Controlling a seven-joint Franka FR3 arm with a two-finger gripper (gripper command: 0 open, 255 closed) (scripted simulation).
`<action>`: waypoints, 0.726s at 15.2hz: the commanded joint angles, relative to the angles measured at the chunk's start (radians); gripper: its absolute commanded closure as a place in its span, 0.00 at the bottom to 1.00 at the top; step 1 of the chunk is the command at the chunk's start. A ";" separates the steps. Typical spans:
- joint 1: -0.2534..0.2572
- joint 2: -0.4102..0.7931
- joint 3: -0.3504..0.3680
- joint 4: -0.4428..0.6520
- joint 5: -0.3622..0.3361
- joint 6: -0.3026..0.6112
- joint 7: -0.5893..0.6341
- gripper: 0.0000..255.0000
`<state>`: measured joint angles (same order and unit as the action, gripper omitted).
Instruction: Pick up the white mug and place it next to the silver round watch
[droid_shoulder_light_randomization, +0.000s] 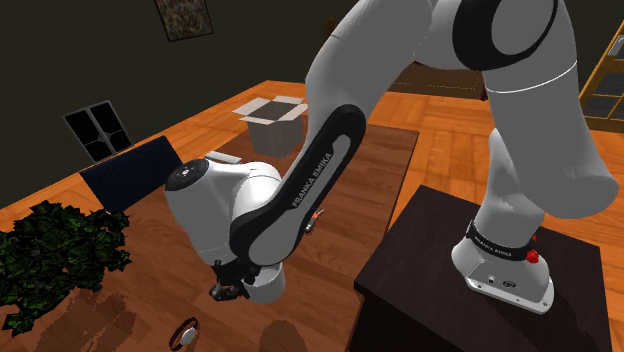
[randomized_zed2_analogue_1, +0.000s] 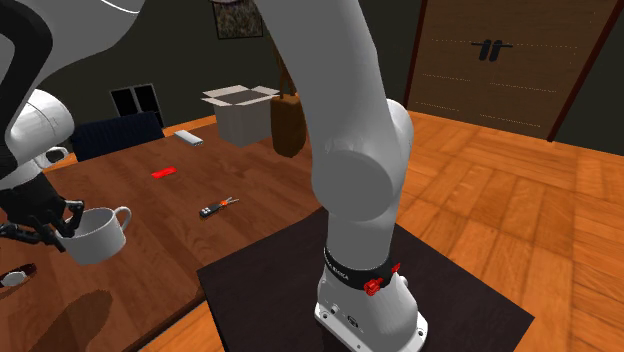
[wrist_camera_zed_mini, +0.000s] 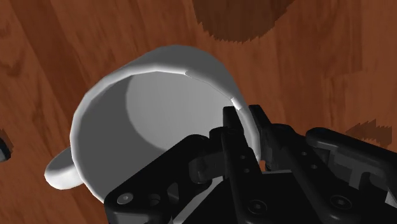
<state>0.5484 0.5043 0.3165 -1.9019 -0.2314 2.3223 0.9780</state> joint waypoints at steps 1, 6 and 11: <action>0.005 0.020 -0.005 0.000 -0.009 0.019 0.007 1.00; 0.016 0.069 -0.020 0.002 -0.029 0.065 0.020 1.00; 0.026 0.118 -0.035 0.009 -0.047 0.106 0.032 1.00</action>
<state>0.5718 0.6099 0.2849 -1.8967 -0.2746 2.4197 1.0072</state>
